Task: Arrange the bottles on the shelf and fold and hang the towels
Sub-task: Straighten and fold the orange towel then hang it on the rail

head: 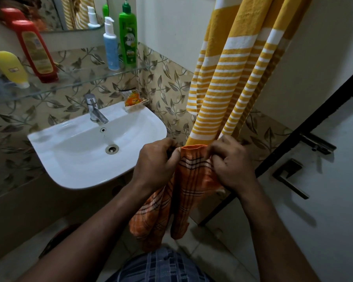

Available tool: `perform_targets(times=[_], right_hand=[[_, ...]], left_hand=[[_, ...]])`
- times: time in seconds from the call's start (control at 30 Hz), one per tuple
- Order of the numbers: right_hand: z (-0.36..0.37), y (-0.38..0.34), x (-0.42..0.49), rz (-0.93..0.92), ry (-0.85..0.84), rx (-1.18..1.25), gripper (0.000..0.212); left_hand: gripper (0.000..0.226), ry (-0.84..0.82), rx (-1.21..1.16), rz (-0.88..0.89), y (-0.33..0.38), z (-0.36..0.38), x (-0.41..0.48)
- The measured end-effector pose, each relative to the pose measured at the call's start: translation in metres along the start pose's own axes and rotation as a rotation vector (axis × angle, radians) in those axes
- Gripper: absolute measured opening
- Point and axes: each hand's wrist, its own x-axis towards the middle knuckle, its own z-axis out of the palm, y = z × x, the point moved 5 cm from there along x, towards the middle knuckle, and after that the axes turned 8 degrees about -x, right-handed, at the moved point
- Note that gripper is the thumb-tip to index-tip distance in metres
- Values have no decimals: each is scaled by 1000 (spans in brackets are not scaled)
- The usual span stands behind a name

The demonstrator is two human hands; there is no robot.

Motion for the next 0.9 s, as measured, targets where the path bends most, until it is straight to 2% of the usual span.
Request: perform_targets(times=[0.07,0.13,0.3,0.37,0.4,0.43,0.57,0.67,0.83,0.9], right_hand=[[14,-5,-1,3,-103,-3,30],[22,-9,-3,43,-116,42,33],[30,0,-3,263,-167,151,22],[35,3,-5,398,-208,346,52],[36,5,-9,469,-214,413,62],[36,4,-10,514,-217,434,63],[47,15,-18,630,-313,511,49],[49,19,-12,622,-334,507,37],[47,18,-13,598,-400,497,49],[47,16,-15,611,-459,540,46]], left_hand=[[10,-13,15,7,2,4,0],[8,-50,38,48,7,9,-2],[11,-133,98,142,13,20,-9],[16,-207,65,178,14,24,-12],[18,-233,44,187,14,26,-16],[19,-243,29,193,14,27,-17],[21,-255,-20,162,4,35,-30],[19,-255,-33,175,3,34,-26],[18,-220,-34,193,3,32,-29],[18,-206,-37,191,1,29,-30]])
